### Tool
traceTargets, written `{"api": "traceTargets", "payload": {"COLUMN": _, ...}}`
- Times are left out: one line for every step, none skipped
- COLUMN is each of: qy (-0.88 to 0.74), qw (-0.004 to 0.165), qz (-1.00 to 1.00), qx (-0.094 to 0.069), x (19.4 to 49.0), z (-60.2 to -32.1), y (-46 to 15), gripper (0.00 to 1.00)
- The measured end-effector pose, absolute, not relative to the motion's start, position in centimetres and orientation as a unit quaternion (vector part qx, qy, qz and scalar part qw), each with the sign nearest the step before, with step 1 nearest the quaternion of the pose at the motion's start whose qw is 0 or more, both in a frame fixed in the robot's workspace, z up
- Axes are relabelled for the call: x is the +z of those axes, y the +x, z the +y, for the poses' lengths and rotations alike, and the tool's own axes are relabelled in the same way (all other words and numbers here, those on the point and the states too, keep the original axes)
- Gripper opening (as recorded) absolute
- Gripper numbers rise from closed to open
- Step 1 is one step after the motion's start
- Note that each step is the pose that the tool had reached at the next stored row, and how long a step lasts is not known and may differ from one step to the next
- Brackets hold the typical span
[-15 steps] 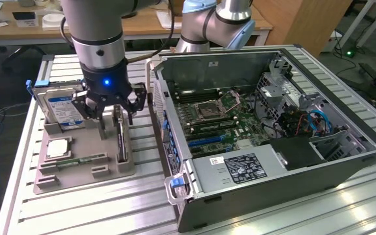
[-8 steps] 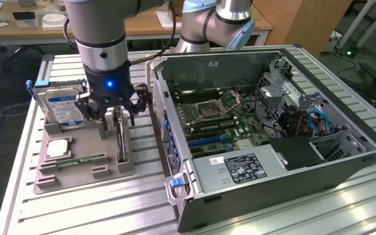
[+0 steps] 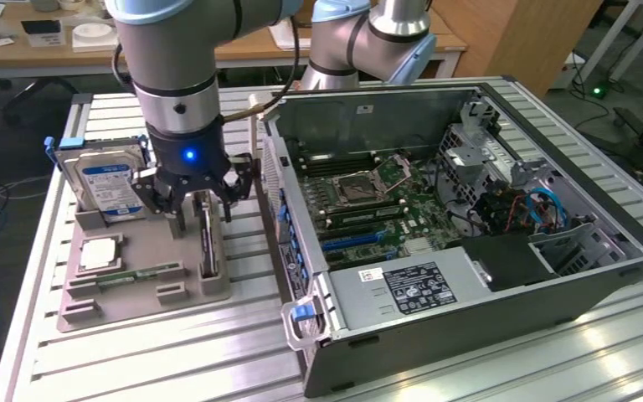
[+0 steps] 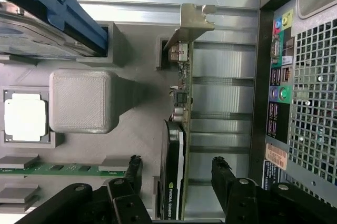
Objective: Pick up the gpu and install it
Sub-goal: 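Pick up the gpu and move the gpu toward the slot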
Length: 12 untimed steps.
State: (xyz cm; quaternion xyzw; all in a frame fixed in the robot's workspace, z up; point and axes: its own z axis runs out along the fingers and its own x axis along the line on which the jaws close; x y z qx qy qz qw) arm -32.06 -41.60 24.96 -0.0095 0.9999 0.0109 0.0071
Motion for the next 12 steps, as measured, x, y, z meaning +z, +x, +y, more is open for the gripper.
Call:
{"api": "traceTargets", "payload": {"qy": -0.009, "qw": 0.007, "qz": 1.0, "qx": 0.011, "x": 24.8, "z": -41.6, "y": -32.1, "gripper": 0.65}}
{"api": "traceTargets", "payload": {"qy": -0.009, "qw": 0.007, "qz": 1.0, "qx": 0.011, "x": 24.6, "z": -41.6, "y": -32.1, "gripper": 0.65}}
{"api": "traceTargets", "payload": {"qy": -0.008, "qw": 0.007, "qz": 1.0, "qx": 0.011, "x": 24.4, "z": -41.6, "y": -32.1, "gripper": 0.65}}
{"api": "traceTargets", "payload": {"qy": -0.006, "qw": 0.007, "qz": 1.0, "qx": 0.011, "x": 24.2, "z": -41.6, "y": -32.1, "gripper": 0.65}}
{"api": "traceTargets", "payload": {"qy": -0.004, "qw": 0.007, "qz": 1.0, "qx": 0.011, "x": 24.0, "z": -41.5, "y": -32.1, "gripper": 0.65}}
{"api": "traceTargets", "payload": {"qy": -0.002, "qw": 0.007, "qz": 1.0, "qx": 0.011, "x": 23.9, "z": -41.5, "y": -32.1, "gripper": 0.65}}
{"api": "traceTargets", "payload": {"qy": -0.001, "qw": 0.007, "qz": 1.0, "qx": 0.011, "x": 23.7, "z": -41.5, "y": -32.1, "gripper": 0.65}}
{"api": "traceTargets", "payload": {"qy": -0.001, "qw": 0.007, "qz": 1.0, "qx": 0.011, "x": 23.5, "z": -41.5, "y": -32.1, "gripper": 0.65}}
{"api": "traceTargets", "payload": {"qy": 0.0, "qw": 0.007, "qz": 1.0, "qx": 0.011, "x": 23.3, "z": -41.5, "y": -32.1, "gripper": 0.65}}
{"api": "traceTargets", "payload": {"qy": 0.0, "qw": 0.007, "qz": 1.0, "qx": 0.011, "x": 23.1, "z": -41.5, "y": -32.1, "gripper": 0.65}}
{"api": "traceTargets", "payload": {"qy": 0.0, "qw": 0.007, "qz": 1.0, "qx": 0.011, "x": 23.0, "z": -41.5, "y": -32.1, "gripper": 0.65}}
{"api": "traceTargets", "payload": {"qy": 0.001, "qw": 0.007, "qz": 1.0, "qx": 0.011, "x": 22.8, "z": -41.5, "y": -32.1, "gripper": 0.65}}
